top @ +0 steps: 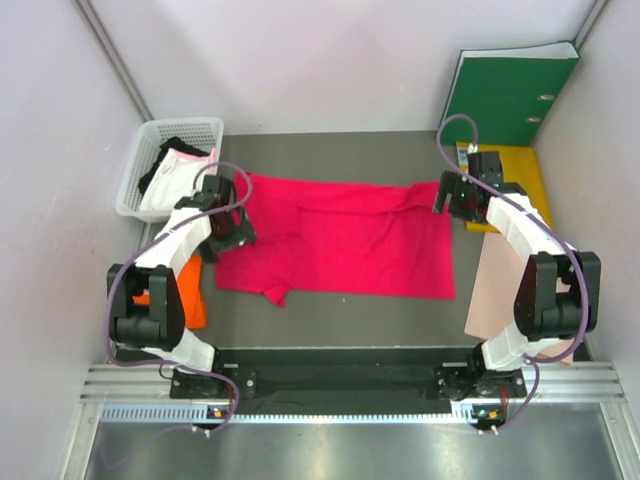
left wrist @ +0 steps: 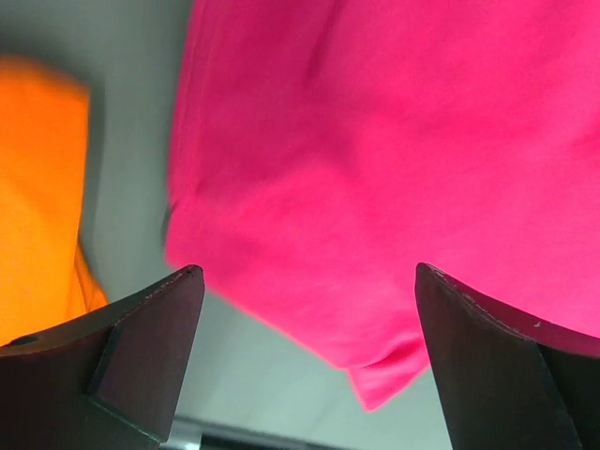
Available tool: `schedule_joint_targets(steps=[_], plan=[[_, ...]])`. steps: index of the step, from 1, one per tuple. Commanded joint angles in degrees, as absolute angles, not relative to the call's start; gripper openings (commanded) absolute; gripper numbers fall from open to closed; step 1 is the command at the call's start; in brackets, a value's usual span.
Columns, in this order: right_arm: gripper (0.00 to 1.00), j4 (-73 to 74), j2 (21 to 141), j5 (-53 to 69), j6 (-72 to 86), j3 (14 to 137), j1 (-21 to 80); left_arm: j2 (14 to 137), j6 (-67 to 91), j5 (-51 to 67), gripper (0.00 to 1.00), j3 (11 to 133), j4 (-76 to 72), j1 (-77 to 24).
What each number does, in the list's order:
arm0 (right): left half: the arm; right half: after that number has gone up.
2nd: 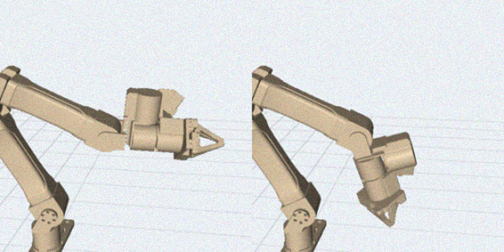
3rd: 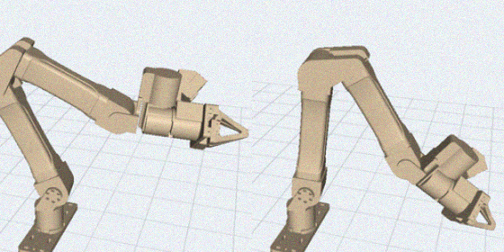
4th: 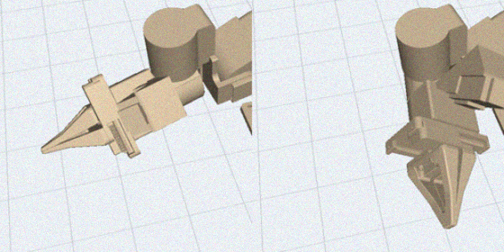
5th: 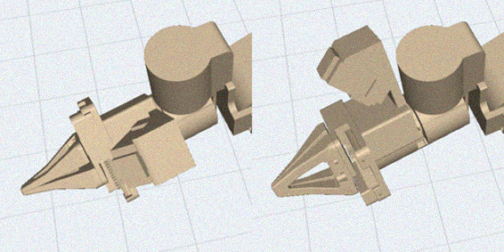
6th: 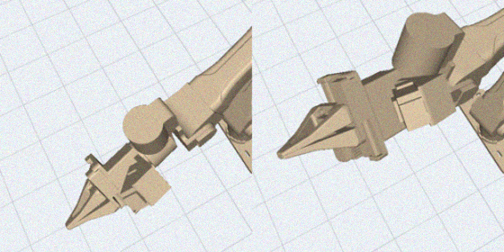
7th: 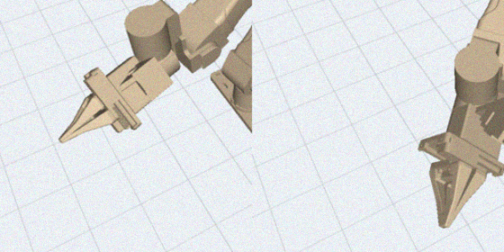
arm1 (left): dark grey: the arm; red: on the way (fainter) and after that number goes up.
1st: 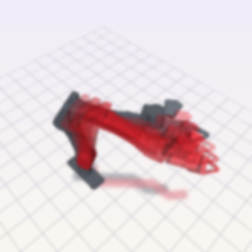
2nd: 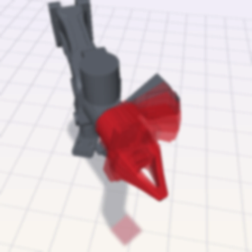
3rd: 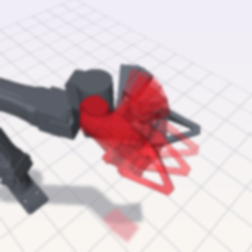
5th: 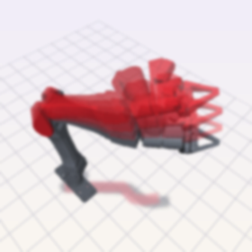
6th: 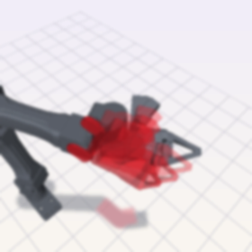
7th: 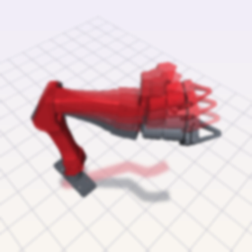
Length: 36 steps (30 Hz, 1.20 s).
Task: Fold and stack the t-shirts
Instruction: Fold the flattened tshirt in 1/3 of the way, then grap the side of the flattened tshirt closest away from the robot with both arms
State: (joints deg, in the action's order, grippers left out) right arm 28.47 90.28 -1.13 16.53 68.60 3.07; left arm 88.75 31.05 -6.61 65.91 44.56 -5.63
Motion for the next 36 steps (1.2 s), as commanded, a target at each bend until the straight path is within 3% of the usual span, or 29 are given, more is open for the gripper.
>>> schedule_joint_targets(steps=[1,8,13,16,19,21,24,30,36], plan=[[0.86,33.0,89.6,1.8,16.5,67.0,2.4,83.2,34.2,-3.8,0.98,59.3,44.9,-2.0],[0.86,34.1,91.2,3.7,16.3,67.8,2.4,78.8,35.8,7.1,0.94,49.6,42.5,8.9],[0.85,34.6,92.3,4.2,15.6,68.5,2.4,78.9,37.7,10.7,0.89,45.7,40.0,10.1],[0.85,34.7,93.0,4.9,15.6,68.8,2.4,80.0,39.7,14.4,0.82,43.1,35.4,10.0],[0.85,34.9,93.3,5.2,15.6,69.1,2.4,83.0,40.3,16.0,0.68,42.4,32.9,9.9],[0.85,35.0,93.3,5.2,15.6,69.3,2.4,85.1,39.3,16.1,0.48,42.7,32.3,9.8],[0.85,35.4,93.9,5.3,15.5,70.1,2.4,86.2,37.2,14.7,0.0,44.6,33.3,9.9],[0.85,34.8,94.1,5.9,15.9,69.7,2.5,80.3,34.5,21.6,0.0,49.6,29.7,9.6],[0.85,33.7,95.0,6.7,16.8,68.8,2.5,83.6,42.2,34.0,0.0,51.2,12.7,7.7]])
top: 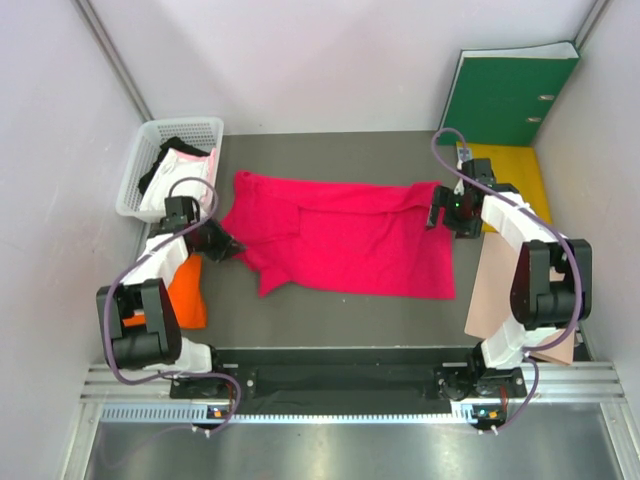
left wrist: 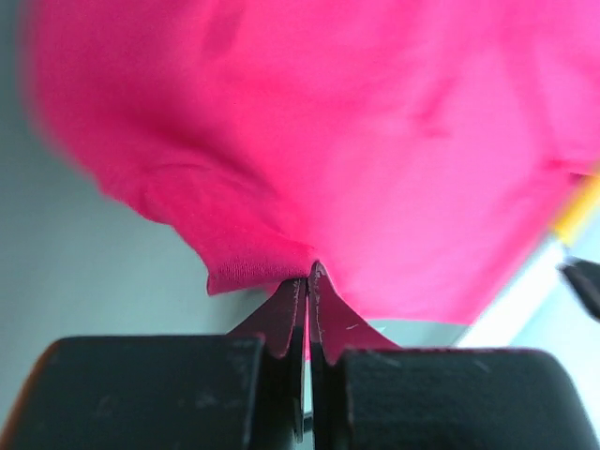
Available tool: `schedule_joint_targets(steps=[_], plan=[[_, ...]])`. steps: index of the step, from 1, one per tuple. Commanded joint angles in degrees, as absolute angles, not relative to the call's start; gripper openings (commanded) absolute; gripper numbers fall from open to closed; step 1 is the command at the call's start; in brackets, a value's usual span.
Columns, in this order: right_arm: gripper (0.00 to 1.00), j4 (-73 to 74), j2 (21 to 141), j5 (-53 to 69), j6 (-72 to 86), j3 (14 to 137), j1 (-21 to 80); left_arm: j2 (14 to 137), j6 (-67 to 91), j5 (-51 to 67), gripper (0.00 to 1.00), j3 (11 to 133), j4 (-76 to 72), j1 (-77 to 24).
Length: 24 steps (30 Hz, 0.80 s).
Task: Fold and stack the t-shirts
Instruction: Grap the side of the flattened tshirt closest away from the robot with both arms
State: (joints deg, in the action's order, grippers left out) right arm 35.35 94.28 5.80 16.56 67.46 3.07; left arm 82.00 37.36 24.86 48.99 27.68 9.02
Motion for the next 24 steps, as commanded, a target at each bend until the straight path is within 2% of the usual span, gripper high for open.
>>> schedule_joint_targets(steps=[1,5,6,7,8,9,10,11,18,24], plan=[[0.84,33.6,95.1,6.8,16.9,68.7,2.5,85.1,43.8,35.7,0.0,51.8,10.0,7.3],[0.84,33.0,95.5,6.9,17.0,68.4,2.7,96.4,50.3,39.0,0.0,58.2,2.4,4.9],[0.84,33.0,95.6,6.9,17.0,68.3,2.8,98.5,50.6,38.8,0.04,60.1,2.6,4.5],[0.84,33.0,95.7,6.9,17.0,68.1,2.9,102.4,50.8,39.1,0.18,64.0,2.5,3.7],[0.84,32.9,95.6,6.9,17.1,67.9,3.0,104.0,51.1,39.4,0.61,65.7,2.5,3.3],[0.84,32.8,95.6,7.0,17.1,67.8,2.9,105.1,51.2,39.7,0.81,67.3,3.0,3.2],[0.84,32.9,95.5,6.9,17.1,67.6,3.0,105.6,51.2,39.6,0.92,69.0,3.2,2.7],[0.84,32.8,95.3,6.9,17.1,67.5,3.0,104.9,50.6,39.6,0.99,69.2,3.4,2.6],[0.84,32.0,94.2,6.7,17.8,65.5,3.0,92.2,44.2,32.0,0.99,62.5,11.6,2.5],[0.84,31.7,94.9,7.2,18.0,65.2,3.0,84.6,41.4,26.1,0.88,53.9,16.4,2.4]])
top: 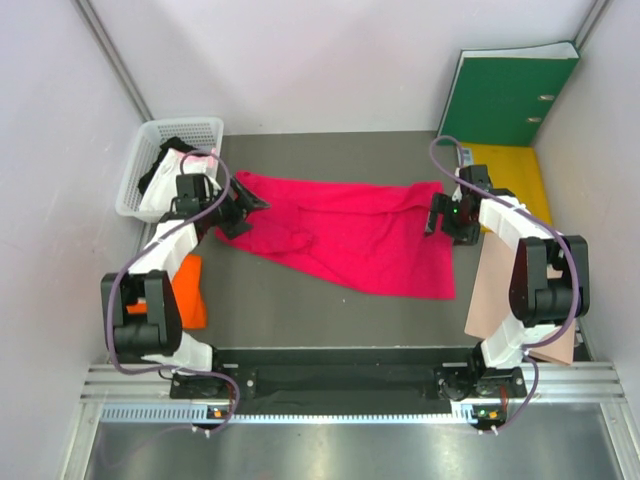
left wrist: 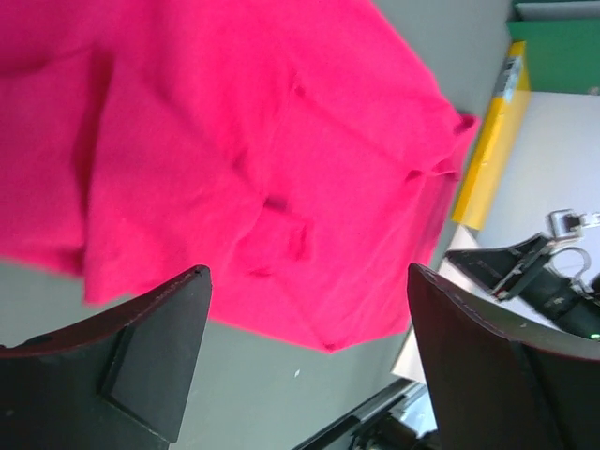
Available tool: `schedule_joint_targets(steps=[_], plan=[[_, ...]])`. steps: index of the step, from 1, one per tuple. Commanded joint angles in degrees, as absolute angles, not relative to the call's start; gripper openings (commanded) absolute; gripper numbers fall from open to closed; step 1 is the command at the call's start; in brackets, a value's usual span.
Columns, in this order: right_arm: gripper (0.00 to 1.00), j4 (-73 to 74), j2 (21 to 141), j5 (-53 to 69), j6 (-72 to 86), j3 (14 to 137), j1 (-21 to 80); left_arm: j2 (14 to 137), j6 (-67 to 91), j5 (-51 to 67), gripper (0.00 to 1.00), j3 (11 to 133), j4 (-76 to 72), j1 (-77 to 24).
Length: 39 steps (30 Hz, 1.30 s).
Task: Fold and stack the t-shirts
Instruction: Grap the side of the flattened tshirt closest away from the robot with both arms
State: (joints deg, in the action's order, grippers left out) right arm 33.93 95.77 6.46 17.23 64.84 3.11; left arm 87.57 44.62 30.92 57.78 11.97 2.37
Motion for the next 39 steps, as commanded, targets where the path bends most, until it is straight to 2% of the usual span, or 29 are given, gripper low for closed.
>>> schedule_joint_targets(steps=[1,11,16,19,21,24,25,29,37,38,39], plan=[[0.84,31.7,95.0,7.2,17.9,65.3,3.1,83.8,40.8,24.5,0.86,53.3,17.0,2.4],[0.84,32.1,95.1,7.2,17.3,65.9,3.0,88.5,38.3,17.3,0.81,50.5,16.3,2.5],[0.84,31.8,94.5,7.2,17.5,65.0,3.1,92.7,38.3,17.4,0.79,51.8,14.5,2.5],[0.84,31.7,94.3,7.3,17.5,64.8,3.2,95.3,38.3,17.8,0.74,52.5,13.2,2.5],[0.84,31.7,94.2,7.3,17.5,64.9,3.2,96.8,38.5,18.4,0.68,53.0,11.6,2.4],[0.85,32.1,94.1,7.2,17.4,64.9,3.2,98.0,38.7,19.1,0.45,54.1,11.0,2.3],[0.84,32.1,94.0,7.2,17.3,64.9,3.2,98.1,38.8,19.2,0.31,54.4,11.0,2.3],[0.85,32.2,93.9,7.1,17.6,64.7,3.1,97.3,38.4,19.2,0.0,55.2,12.2,2.2],[0.85,32.7,93.3,6.9,17.8,64.9,3.1,90.9,36.1,17.8,0.01,54.7,19.8,2.2],[0.85,32.8,93.3,6.9,17.8,65.0,3.2,90.4,35.9,17.9,0.05,54.1,20.3,2.2],[0.85,32.8,93.3,6.8,17.9,65.0,3.1,89.4,35.7,17.8,0.25,54.0,20.7,2.2]])
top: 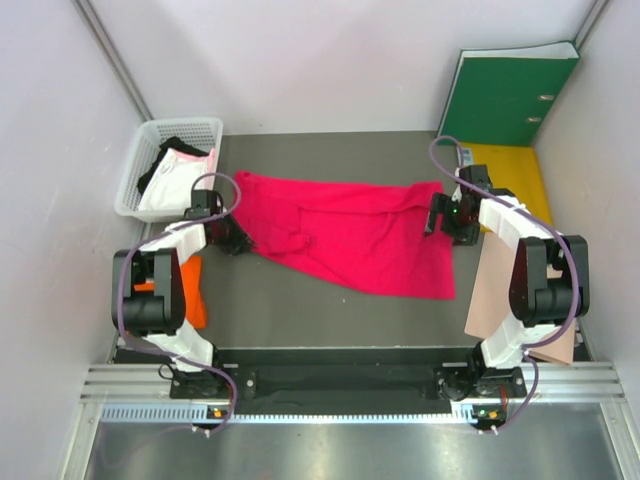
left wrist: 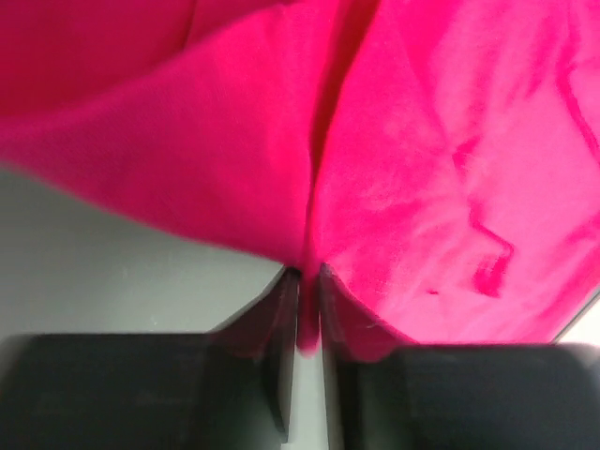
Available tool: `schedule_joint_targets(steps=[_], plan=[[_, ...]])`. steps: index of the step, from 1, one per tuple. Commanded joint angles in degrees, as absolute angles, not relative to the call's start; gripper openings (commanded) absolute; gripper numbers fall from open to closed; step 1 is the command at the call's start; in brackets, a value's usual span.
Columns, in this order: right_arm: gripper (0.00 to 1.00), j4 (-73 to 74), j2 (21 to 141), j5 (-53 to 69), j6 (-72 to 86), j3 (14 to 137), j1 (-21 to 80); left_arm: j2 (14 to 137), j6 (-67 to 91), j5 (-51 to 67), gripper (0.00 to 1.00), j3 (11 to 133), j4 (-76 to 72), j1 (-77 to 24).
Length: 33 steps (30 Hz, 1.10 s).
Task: Fold and stack the t-shirts
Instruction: Grap the side of the flattened tshirt closest away from the robot with both arms
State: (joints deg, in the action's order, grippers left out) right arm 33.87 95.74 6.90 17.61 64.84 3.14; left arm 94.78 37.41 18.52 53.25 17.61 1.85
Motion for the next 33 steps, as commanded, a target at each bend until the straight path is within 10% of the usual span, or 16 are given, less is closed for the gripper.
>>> schedule_joint_targets(steps=[1,12,19,22,27,33], plan=[[0.85,32.8,93.3,6.9,17.9,65.0,3.1,89.0,35.5,17.8,0.29,53.8,20.9,2.2],[0.85,32.3,93.8,7.0,18.2,64.5,3.1,90.6,35.4,18.5,0.28,52.6,18.9,2.2],[0.85,32.3,93.3,7.0,18.1,64.4,3.1,91.5,34.5,17.6,0.61,52.5,19.3,2.1],[0.85,32.5,93.3,7.0,17.9,64.3,3.1,92.9,35.0,18.3,0.5,51.9,17.2,2.2],[0.85,33.0,93.0,6.8,17.8,64.3,3.1,94.6,35.6,18.7,0.0,52.0,15.4,2.2],[0.88,35.0,91.2,5.7,18.8,64.2,2.5,94.5,34.2,18.7,0.0,54.0,17.2,2.1]])
